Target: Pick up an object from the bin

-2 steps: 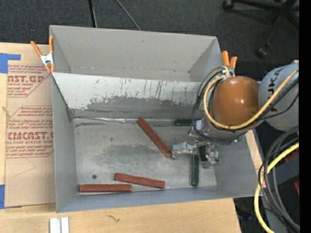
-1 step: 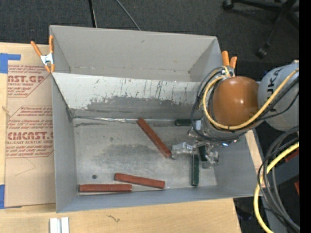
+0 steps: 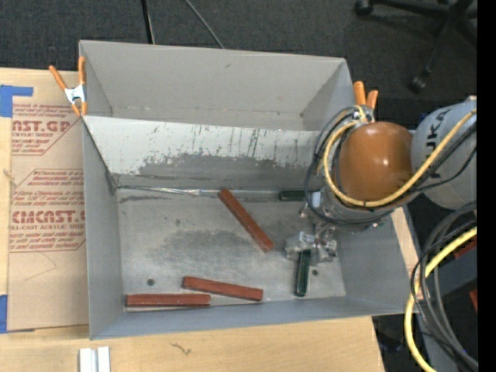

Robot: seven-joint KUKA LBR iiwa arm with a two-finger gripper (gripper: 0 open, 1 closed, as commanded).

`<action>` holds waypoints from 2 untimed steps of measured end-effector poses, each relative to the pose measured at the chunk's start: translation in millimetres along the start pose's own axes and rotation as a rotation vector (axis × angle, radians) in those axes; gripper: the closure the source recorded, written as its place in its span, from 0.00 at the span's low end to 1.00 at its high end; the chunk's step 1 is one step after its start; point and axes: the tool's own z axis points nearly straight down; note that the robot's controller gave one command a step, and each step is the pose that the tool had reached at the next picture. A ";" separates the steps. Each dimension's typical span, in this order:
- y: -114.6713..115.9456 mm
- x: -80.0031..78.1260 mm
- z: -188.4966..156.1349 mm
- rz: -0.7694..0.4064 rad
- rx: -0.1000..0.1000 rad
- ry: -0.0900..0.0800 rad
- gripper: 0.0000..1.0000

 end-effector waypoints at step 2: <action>0.6 -1.8 -14.4 0.004 0.001 0.001 1.00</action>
Offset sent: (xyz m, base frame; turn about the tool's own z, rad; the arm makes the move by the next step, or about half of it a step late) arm 0.0001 0.0000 0.0083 0.0000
